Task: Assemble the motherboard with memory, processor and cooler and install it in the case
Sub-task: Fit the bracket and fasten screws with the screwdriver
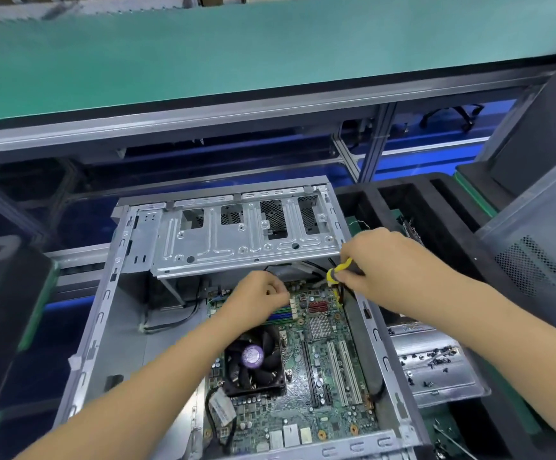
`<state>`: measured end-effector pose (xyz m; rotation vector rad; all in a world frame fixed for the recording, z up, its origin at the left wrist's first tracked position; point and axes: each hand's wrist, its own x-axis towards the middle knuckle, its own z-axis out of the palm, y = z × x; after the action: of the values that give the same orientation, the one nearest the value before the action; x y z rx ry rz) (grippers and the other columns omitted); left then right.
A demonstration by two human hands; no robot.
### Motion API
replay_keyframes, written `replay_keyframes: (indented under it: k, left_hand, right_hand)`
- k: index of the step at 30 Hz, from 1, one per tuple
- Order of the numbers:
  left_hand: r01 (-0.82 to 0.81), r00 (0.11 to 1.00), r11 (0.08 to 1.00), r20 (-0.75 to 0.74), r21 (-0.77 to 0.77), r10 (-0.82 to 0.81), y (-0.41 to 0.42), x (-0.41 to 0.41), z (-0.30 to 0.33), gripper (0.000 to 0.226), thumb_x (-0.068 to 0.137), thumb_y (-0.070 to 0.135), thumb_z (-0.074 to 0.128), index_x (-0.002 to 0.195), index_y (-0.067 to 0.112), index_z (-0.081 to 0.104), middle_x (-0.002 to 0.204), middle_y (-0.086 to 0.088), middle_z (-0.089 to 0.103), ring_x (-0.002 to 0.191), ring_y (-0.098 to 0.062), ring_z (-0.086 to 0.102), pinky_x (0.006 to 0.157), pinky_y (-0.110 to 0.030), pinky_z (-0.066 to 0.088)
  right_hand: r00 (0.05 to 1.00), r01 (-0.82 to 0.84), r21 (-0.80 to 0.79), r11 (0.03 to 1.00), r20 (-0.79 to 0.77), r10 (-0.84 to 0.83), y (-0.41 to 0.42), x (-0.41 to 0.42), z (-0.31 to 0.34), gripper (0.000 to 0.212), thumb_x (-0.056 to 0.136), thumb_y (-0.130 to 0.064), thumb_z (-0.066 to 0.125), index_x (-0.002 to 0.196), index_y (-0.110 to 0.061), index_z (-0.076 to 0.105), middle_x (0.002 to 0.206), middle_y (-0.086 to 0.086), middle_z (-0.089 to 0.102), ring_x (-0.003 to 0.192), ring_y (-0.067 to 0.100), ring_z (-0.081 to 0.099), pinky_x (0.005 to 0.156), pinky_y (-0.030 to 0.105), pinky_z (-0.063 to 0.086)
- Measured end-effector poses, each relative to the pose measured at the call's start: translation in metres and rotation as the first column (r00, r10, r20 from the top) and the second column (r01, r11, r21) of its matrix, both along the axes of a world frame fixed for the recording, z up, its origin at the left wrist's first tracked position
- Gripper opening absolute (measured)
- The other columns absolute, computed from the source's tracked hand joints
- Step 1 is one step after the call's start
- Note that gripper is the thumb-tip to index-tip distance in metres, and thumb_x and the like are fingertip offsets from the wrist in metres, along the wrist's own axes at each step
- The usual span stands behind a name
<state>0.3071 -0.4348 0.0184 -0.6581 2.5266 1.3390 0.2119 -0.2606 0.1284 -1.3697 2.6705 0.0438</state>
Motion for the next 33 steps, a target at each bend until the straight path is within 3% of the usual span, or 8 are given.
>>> replay_keyframes:
  k: [2,4,8,12,18,21,25,33]
  left_hand:
    - [-0.205,0.979,0.867,0.086,0.455,0.186,-0.009,0.008,0.004,0.014,0.092,0.006,0.053,0.081,0.004,0.061,0.067,-0.008,0.055,0.045,-0.007,0.034,0.041,-0.015,0.029]
    - [-0.331,0.939,0.629,0.179,0.704,0.294,-0.012,0.013,0.003,0.013,0.094,-0.001,0.05,0.084,-0.002,0.058,0.07,-0.012,0.063,0.046,-0.007,0.04,0.041,-0.015,0.034]
    - [-0.391,0.891,0.307,0.274,0.868,0.363,-0.014,0.018,-0.005,0.028,0.09,-0.007,0.051,0.069,-0.005,0.069,0.079,-0.018,0.067,0.054,-0.011,0.057,0.051,-0.016,0.05]
    - [-0.426,0.832,0.163,0.315,0.89,0.456,-0.02,0.021,-0.011,0.017,0.086,-0.011,0.055,0.074,-0.009,0.067,0.081,-0.021,0.069,0.061,-0.015,0.068,0.055,-0.018,0.056]
    - [-0.388,0.824,0.114,0.288,0.915,0.488,-0.025,0.024,-0.014,0.013,0.07,-0.002,0.064,0.075,-0.002,0.075,0.074,-0.012,0.07,0.058,-0.01,0.066,0.053,-0.016,0.055]
    - [-0.366,0.832,0.104,0.275,0.925,0.481,-0.025,0.023,-0.013,0.013,0.071,0.002,0.063,0.073,-0.001,0.076,0.07,-0.01,0.067,0.054,-0.008,0.062,0.051,-0.015,0.054]
    - [-0.361,0.837,0.106,0.272,0.926,0.475,-0.024,0.023,-0.013,0.013,0.071,0.004,0.063,0.076,0.0,0.075,0.068,-0.009,0.066,0.051,-0.007,0.059,0.049,-0.015,0.053]
    - [-0.334,0.844,0.013,0.293,0.943,0.45,-0.024,0.022,-0.013,0.015,0.074,0.005,0.061,0.076,-0.002,0.075,0.068,-0.009,0.062,0.05,-0.008,0.058,0.047,-0.015,0.052]
  right_hand:
    - [0.999,0.023,-0.049,0.999,0.025,-0.022,-0.002,0.0,0.002,0.033,0.094,-0.041,0.05,0.082,-0.012,0.06,0.075,0.003,0.06,0.065,0.021,0.058,0.053,0.029,0.044]
    - [0.996,0.04,-0.093,0.995,0.077,-0.033,-0.006,0.002,0.002,0.033,0.094,-0.042,0.049,0.081,-0.012,0.058,0.072,0.004,0.06,0.062,0.02,0.057,0.049,0.03,0.042]
    - [0.991,0.048,-0.14,0.989,0.134,-0.029,-0.014,0.007,0.001,0.031,0.094,-0.039,0.051,0.079,-0.013,0.058,0.069,0.005,0.061,0.062,0.02,0.057,0.052,0.033,0.045]
    - [0.981,0.072,-0.189,0.979,0.193,-0.035,-0.015,0.011,0.007,0.025,0.093,-0.039,0.053,0.084,-0.017,0.06,0.071,0.002,0.065,0.052,0.012,0.051,0.048,0.027,0.042]
    - [0.975,0.062,-0.228,0.972,0.221,-0.01,-0.015,0.015,0.017,0.023,0.093,-0.038,0.053,0.088,-0.018,0.064,0.071,-0.002,0.067,0.053,0.007,0.051,0.049,0.025,0.043]
    - [0.971,0.076,-0.238,0.968,0.237,-0.018,-0.014,0.015,0.018,0.021,0.093,-0.037,0.054,0.091,-0.019,0.064,0.073,-0.003,0.067,0.047,0.003,0.049,0.042,0.016,0.038]
    - [0.961,0.106,-0.263,0.959,0.275,-0.031,-0.013,0.015,0.018,0.02,0.093,-0.035,0.055,0.091,-0.018,0.064,0.068,-0.006,0.064,0.05,-0.009,0.048,0.045,0.01,0.038]
    - [0.961,0.096,-0.256,0.962,0.275,-0.023,-0.011,0.017,0.019,0.019,0.094,-0.036,0.053,0.091,-0.02,0.062,0.071,-0.001,0.066,0.044,0.007,0.042,0.046,0.014,0.037]
